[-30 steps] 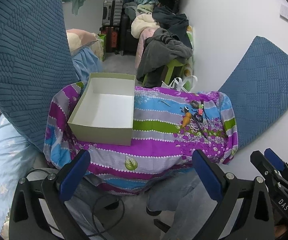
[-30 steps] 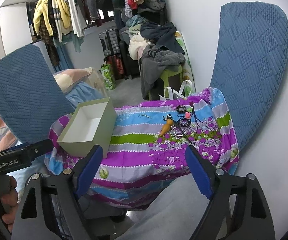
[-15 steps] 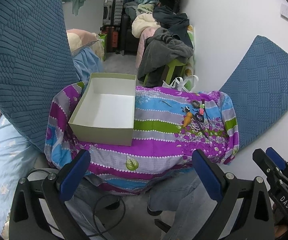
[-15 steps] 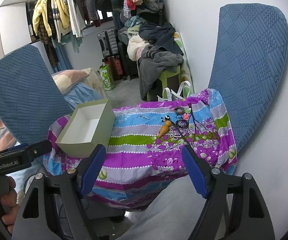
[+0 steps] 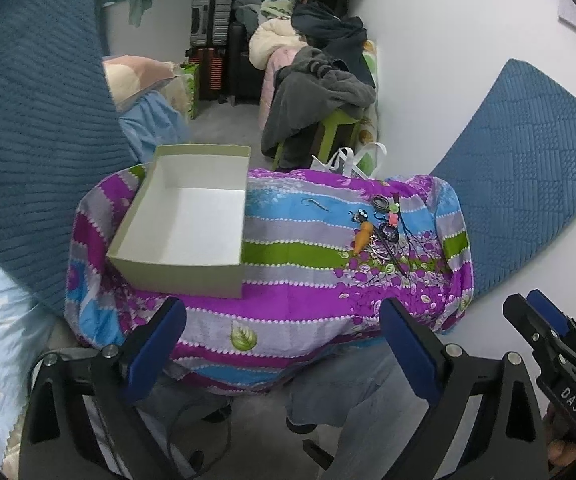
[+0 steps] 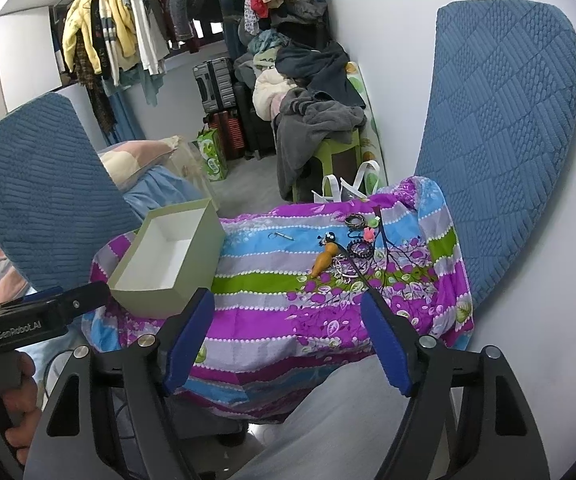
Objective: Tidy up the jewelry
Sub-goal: 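Move both tools down toward the jewelry pile on the cloth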
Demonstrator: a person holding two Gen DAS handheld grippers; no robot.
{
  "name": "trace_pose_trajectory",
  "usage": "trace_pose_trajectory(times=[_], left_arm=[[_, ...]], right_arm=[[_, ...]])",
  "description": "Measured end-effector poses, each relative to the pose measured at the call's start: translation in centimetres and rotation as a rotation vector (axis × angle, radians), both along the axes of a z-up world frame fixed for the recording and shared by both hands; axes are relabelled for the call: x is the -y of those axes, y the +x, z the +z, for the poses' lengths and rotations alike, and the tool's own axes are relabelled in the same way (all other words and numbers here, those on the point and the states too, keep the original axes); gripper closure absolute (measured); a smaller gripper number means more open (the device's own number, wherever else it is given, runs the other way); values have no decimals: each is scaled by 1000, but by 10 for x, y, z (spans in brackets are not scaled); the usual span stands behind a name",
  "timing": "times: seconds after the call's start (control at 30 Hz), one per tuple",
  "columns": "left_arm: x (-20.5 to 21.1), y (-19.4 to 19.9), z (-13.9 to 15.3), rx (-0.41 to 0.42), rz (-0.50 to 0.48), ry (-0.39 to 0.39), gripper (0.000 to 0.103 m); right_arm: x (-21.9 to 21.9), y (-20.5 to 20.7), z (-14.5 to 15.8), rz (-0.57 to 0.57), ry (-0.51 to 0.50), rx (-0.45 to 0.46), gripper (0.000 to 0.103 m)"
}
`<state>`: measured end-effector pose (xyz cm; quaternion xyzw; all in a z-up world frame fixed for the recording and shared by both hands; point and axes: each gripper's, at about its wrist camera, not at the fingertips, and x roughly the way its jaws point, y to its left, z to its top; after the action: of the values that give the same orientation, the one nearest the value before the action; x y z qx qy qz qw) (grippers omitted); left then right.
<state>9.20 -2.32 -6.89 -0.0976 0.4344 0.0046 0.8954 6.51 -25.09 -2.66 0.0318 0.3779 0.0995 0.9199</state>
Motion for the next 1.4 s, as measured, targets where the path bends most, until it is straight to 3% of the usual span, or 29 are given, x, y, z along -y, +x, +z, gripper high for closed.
trace_pose_trajectory(times=[0.07, 0.13, 0.37, 0.6, 0.83, 0.97, 1.2, 1.4], left_arm=[[7, 11, -3, -4, -22, -3, 8], [16, 24, -7, -7, -47, -1, 9], [49, 77, -31, -30, -127, -9, 16], [74, 143, -81, -108, -192, -55, 25], [92, 201, -135, -170, -238, -65, 35], [102, 231, -168, -197, -276, -90, 41], [112, 263, -218, -243, -317, -115, 54], [114, 274, -237, -254, -333, -138, 55]], right_arm=[[4, 6, -3, -5, 2, -11, 42], [14, 16, -7, -12, 7, -21, 44], [33, 56, -29, 17, 4, -53, 44], [49, 103, -65, 7, 2, -96, 45], [58, 152, -111, 20, -4, -162, 65], [59, 179, -140, 29, -7, -205, 70], [61, 223, -188, 62, 9, -294, 77], [62, 255, -220, 84, 14, -349, 83]])
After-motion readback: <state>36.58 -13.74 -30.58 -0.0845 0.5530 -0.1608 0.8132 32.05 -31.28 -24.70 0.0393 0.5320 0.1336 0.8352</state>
